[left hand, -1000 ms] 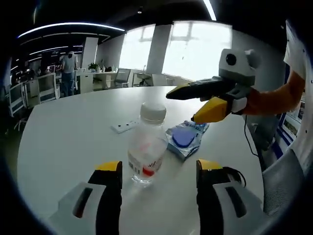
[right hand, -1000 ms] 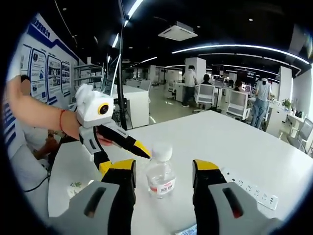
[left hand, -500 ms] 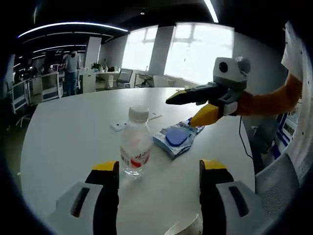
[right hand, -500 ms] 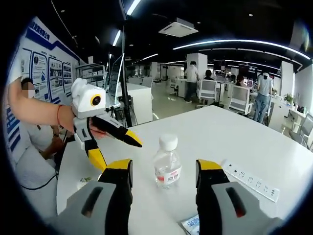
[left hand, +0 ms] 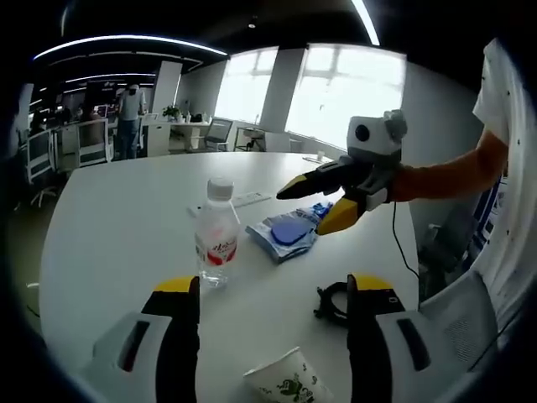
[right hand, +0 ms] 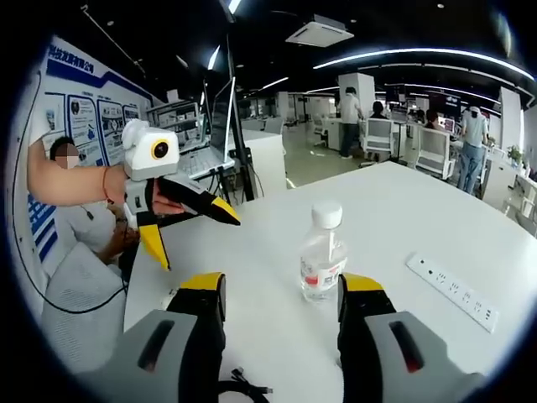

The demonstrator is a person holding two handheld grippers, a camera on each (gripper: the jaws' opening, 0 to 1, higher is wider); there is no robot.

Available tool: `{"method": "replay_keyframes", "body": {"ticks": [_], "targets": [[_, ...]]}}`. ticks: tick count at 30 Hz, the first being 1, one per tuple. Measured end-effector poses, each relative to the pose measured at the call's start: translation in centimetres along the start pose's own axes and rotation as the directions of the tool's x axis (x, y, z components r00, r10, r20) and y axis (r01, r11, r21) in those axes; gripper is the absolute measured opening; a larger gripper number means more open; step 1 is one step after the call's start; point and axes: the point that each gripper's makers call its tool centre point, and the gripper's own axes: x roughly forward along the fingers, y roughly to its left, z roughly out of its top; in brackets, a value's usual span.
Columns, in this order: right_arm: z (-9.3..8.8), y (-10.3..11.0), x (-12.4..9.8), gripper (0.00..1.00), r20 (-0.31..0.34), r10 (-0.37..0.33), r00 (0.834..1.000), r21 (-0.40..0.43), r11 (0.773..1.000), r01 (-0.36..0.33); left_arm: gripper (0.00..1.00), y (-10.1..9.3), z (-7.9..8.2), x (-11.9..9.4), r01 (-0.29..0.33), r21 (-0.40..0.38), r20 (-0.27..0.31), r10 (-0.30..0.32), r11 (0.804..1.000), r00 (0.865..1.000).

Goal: Arrange the tabletop items into an orderly group along one side of the table until the central work area is clear of visible clutter.

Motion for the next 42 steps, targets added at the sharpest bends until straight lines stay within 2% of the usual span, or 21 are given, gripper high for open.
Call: {"method": "replay_keyframes", "body": {"ticks": [9,17,23,29,31,42], "targets": [[-1.9,2.5,0.8,0.51,-0.053,0.111,0.992,0.037,0.993,-0.109,0.74,-2.2,-0.7,-2.1,-0.008,-0.026,0.009,0.009,1.0,1.0],[-3.1,5.0,1.9,0.47,-0.098,0.219,0.971,0.057,0.975,-0.215,0.74,-3.5,-1.3,-3.4,-0.025,-0.054,0.024,0.027,0.998,0.999],[-3.9,6.8,3.0,0.42,-0.132,0.324,0.937,0.092,0.945,-0.314,0.74,-4.2,-1.7,-4.2,-0.032,-0.069,0.031,0.035,0.997,0.999],[-4.9,7.5,4.5,0.41,-0.168,0.4,0.901,0.112,0.916,-0.386,0.74,-4.4,-2.3,-5.1,-0.048,-0.092,0.04,0.052,0.995,0.998],[-5.2,8.2,4.8,0.4,-0.181,0.439,0.88,0.134,0.898,-0.42,0.74,-4.3,-2.5,-5.4,-0.058,-0.1,0.045,0.063,0.993,0.997],[-6.6,9.6,6.9,0.32,-0.233,0.526,0.818,0.158,0.851,-0.502,0.74,-4.0,-3.4,-6.6,-0.091,-0.135,0.054,0.099,0.987,0.994]]}}
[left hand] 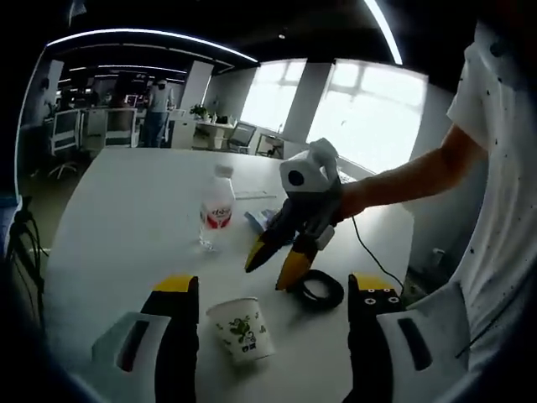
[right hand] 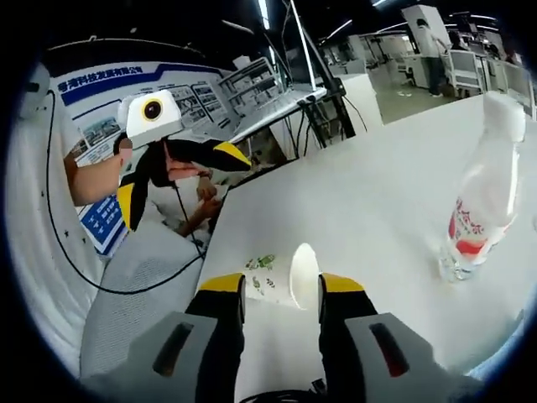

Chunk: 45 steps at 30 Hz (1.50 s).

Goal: Arrange the tabletop items into an orderly group along one side of the table until the central work area is clear of visible clutter.

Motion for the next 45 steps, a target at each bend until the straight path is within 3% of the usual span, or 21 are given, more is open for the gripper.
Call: {"method": "replay_keyframes", "body": {"ticks": [9,24,27,33,38,45], "targets": [[-1.1,-0.3,1.7,0.26,-0.038,0.065,0.997,0.042,0.997,-0.063,0.73,0.2,-0.4,-0.2,-0.016,-0.017,0.008,0.016,1.0,1.0],[-1.8,-0.2,3.3,0.16,-0.031,0.165,0.986,0.129,0.979,-0.16,0.72,0.9,-1.2,-0.4,-0.043,-0.05,0.013,0.044,0.998,0.999],[-2.2,0.1,3.2,0.08,-0.047,0.189,0.981,0.152,0.972,-0.18,0.72,0.9,-1.3,-0.2,-0.041,-0.053,0.011,0.042,0.998,0.999],[-2.0,0.7,2.9,0.04,-0.05,0.211,0.976,0.145,0.969,-0.202,0.71,0.9,-1.3,0.2,-0.037,-0.054,0.01,0.037,0.998,0.999],[-2.0,2.4,2.4,0.0,-0.057,0.261,0.964,0.142,0.957,-0.251,0.71,0.7,-1.0,0.5,-0.027,-0.05,0.015,0.027,0.998,1.0],[-1.7,3.9,1.4,0.0,-0.098,0.225,0.969,0.028,0.974,-0.224,0.71,0.1,-0.6,0.6,-0.015,-0.04,0.02,0.015,0.999,1.0]]}}
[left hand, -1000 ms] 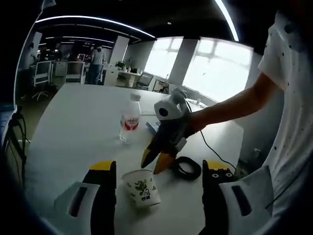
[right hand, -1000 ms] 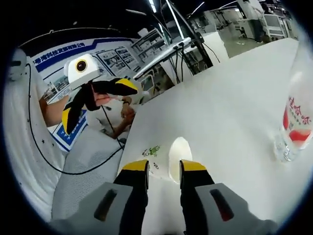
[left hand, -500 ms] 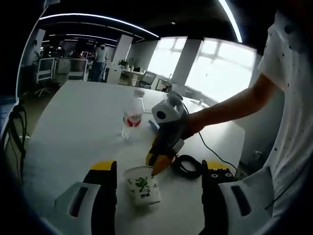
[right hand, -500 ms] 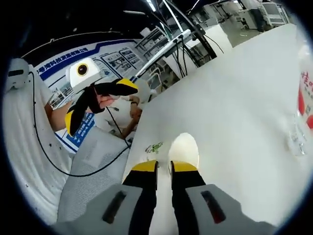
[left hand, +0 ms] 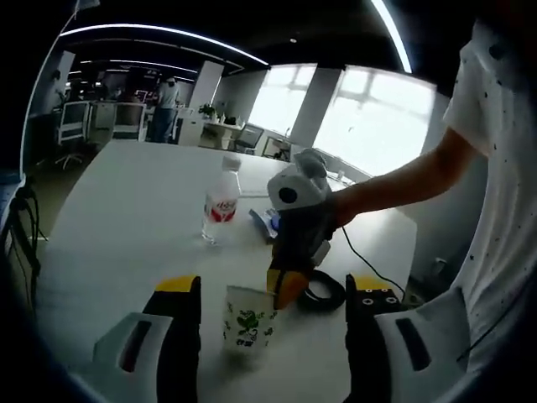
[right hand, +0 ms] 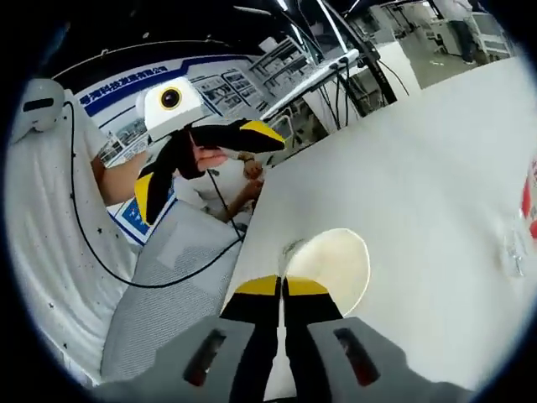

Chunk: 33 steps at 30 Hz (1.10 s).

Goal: Arrange the tabletop items into an orderly group along one side of the table until the central work area is clear of visible clutter.

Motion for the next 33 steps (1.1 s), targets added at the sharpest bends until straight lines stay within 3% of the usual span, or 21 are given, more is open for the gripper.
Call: {"method": "replay_keyframes", "body": {"ticks": [5,14,15,24,26,29,33], "targets": [[0.9,0.6,-1.7,0.0,0.009,-0.063,0.998,-0.052,0.997,0.063,0.7,-0.3,0.1,0.2,0.007,0.006,0.005,-0.007,1.0,1.0],[1.6,0.5,-5.9,0.0,0.033,-0.182,0.983,-0.048,0.982,0.183,0.7,-0.6,0.2,0.5,0.019,0.024,0.008,-0.02,1.0,1.0],[1.5,-0.3,-6.7,0.0,0.024,-0.234,0.972,-0.058,0.97,0.235,0.7,-0.6,0.3,0.5,0.02,0.024,0.011,-0.02,1.0,1.0],[1.5,-1.4,-11.3,0.0,0.005,-0.333,0.943,-0.06,0.941,0.333,0.69,-0.7,0.6,0.7,0.024,0.027,0.022,-0.025,0.999,0.999],[1.3,-2.1,-12.5,0.0,-0.026,-0.384,0.923,-0.087,0.921,0.381,0.69,-0.7,0.5,0.7,0.026,0.025,0.022,-0.026,0.999,0.999],[1.1,-2.4,-13.3,0.0,-0.062,-0.404,0.913,-0.099,0.913,0.397,0.69,-0.9,0.5,0.8,0.03,0.026,0.024,-0.03,0.999,0.999],[0.3,-3.5,-14.9,0.0,-0.15,-0.488,0.86,-0.199,0.867,0.457,0.69,-0.9,0.4,0.9,0.031,0.024,0.025,-0.032,0.999,0.999]]}}
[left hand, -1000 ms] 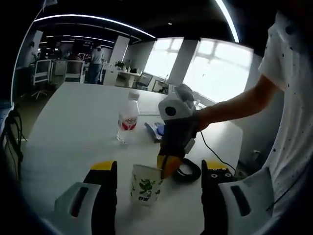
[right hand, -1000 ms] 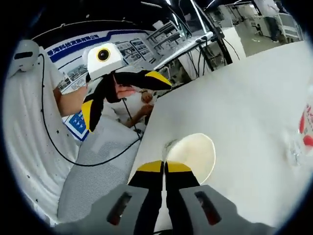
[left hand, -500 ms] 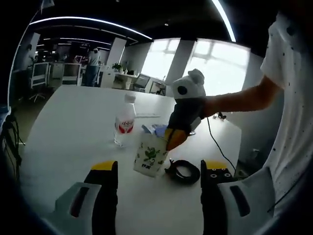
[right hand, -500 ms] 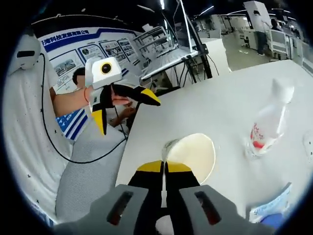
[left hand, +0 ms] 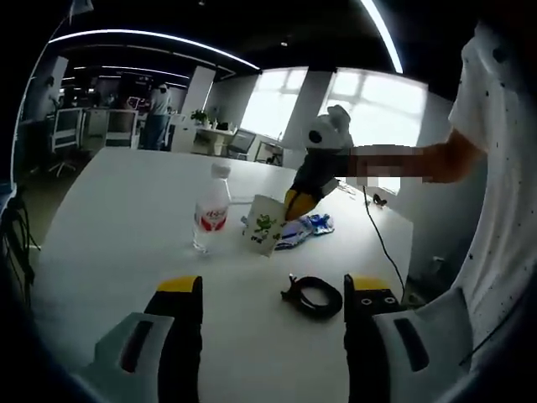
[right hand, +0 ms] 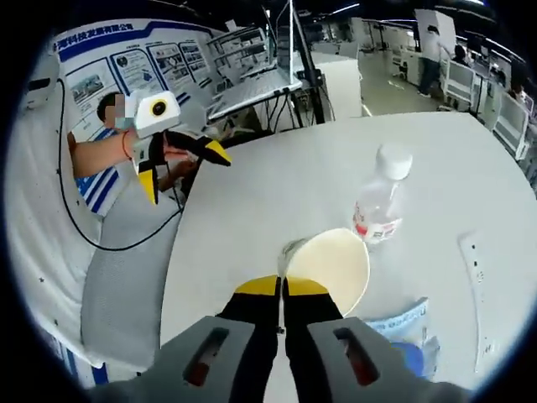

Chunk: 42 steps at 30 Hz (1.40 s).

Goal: Arrange the tabletop items into an orderly group along one side of the table until the central work area is clear of visible clutter.

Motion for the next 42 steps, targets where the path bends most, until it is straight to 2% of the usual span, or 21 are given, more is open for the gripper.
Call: {"method": "replay_keyframes", "body": {"ticks": [3,6,10,14,17,22,24,31,35,40,42], "targets": [[-0.1,-0.6,-0.1,0.0,-0.029,-0.022,0.999,-0.036,0.999,0.021,0.69,0.0,-0.1,0.0,0.0,-0.001,-0.002,0.0,1.0,1.0],[-0.7,-1.9,-0.3,0.0,-0.093,-0.084,0.992,-0.118,0.99,0.073,0.69,0.0,-0.1,0.0,-0.001,-0.002,-0.001,0.001,1.0,1.0],[-0.6,-2.6,-0.1,0.0,-0.11,-0.103,0.989,-0.143,0.986,0.086,0.69,0.2,-0.2,-0.1,-0.005,-0.005,0.0,0.005,1.0,1.0],[-1.1,-4.1,0.2,0.0,-0.162,-0.16,0.974,-0.215,0.969,0.123,0.69,0.2,-0.3,-0.2,-0.006,-0.007,0.0,0.006,1.0,1.0],[-1.1,-4.6,0.7,0.0,-0.169,-0.158,0.973,-0.22,0.968,0.119,0.69,0.3,-0.4,-0.2,-0.007,-0.009,-0.001,0.007,1.0,1.0],[-2.0,-6.3,1.2,0.0,-0.244,-0.226,0.943,-0.349,0.928,0.133,0.69,0.2,-0.7,-0.2,-0.005,-0.015,-0.003,0.005,1.0,1.0],[-2.1,-6.5,1.7,0.0,-0.249,-0.221,0.943,-0.358,0.926,0.122,0.69,0.3,-0.7,-0.2,-0.006,-0.015,-0.004,0.006,1.0,1.0],[-3.0,-7.8,3.0,0.0,-0.296,-0.256,0.92,-0.446,0.889,0.104,0.69,0.2,-0.7,0.0,-0.003,-0.022,-0.002,0.003,1.0,1.0],[-3.3,-7.9,3.6,0.0,-0.3,-0.249,0.921,-0.453,0.887,0.091,0.69,0.2,-1.0,0.1,-0.002,-0.026,-0.006,0.002,1.0,1.0],[-3.9,-8.4,4.1,0.0,-0.315,-0.256,0.914,-0.473,0.877,0.082,0.69,0.1,-1.1,0.1,0.0,-0.031,-0.006,0.0,1.0,1.0],[-4.1,-8.4,4.3,0.0,-0.317,-0.243,0.917,-0.462,0.884,0.074,0.69,0.1,-1.1,0.1,-0.001,-0.033,-0.006,0.001,0.999,1.0]]}}
